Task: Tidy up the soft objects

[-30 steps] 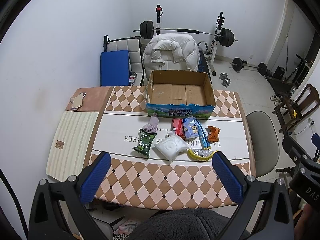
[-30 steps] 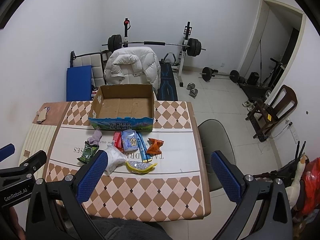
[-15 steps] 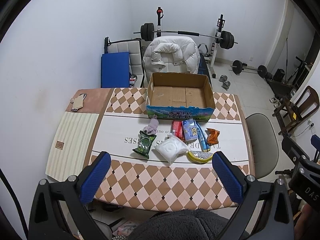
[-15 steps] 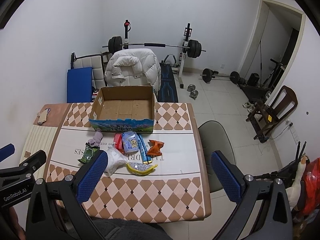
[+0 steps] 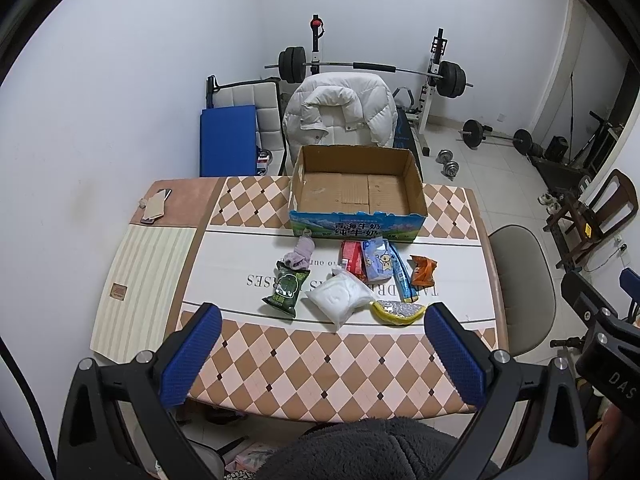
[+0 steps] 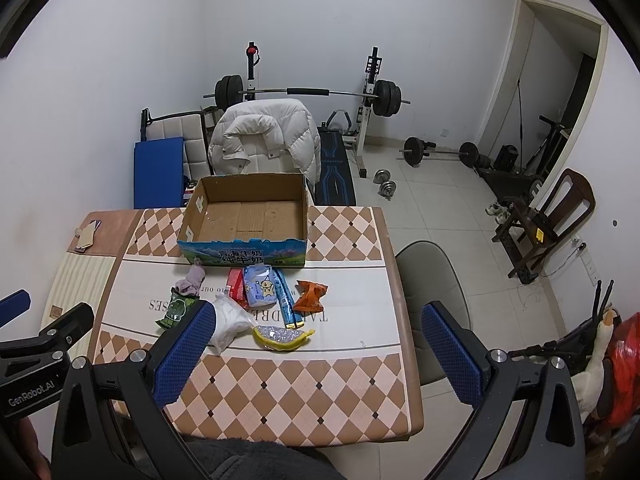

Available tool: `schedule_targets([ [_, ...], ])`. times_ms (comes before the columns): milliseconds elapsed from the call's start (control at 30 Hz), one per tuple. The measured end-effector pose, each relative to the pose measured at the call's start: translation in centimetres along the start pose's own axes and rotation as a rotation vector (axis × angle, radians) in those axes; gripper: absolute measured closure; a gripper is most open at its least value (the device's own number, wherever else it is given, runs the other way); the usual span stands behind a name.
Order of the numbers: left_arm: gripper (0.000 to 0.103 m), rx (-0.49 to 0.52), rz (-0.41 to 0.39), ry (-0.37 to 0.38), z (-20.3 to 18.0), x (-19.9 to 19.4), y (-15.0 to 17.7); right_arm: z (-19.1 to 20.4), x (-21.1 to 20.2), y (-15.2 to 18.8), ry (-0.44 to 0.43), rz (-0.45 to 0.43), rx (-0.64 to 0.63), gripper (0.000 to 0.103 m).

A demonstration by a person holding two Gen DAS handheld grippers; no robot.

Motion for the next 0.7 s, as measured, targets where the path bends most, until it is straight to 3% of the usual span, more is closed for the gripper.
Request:
schedule_targets([
  [700,0.000,-0.004,-0.024,-0.003,-0.2,-0.3,0.4,-0.3,-0.3,-0.3,0.000,-0.007,-0.001,0.000],
])
Point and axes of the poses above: each gripper's, at about its wrist camera, not at the fingertips, and x roughly the way its jaws point, z to its left, y to its underside, the point moved 3 cm from there along x, roughly the way its jaws point, and after that the axes turned 5 degrees about y, right-handed, at the moved point
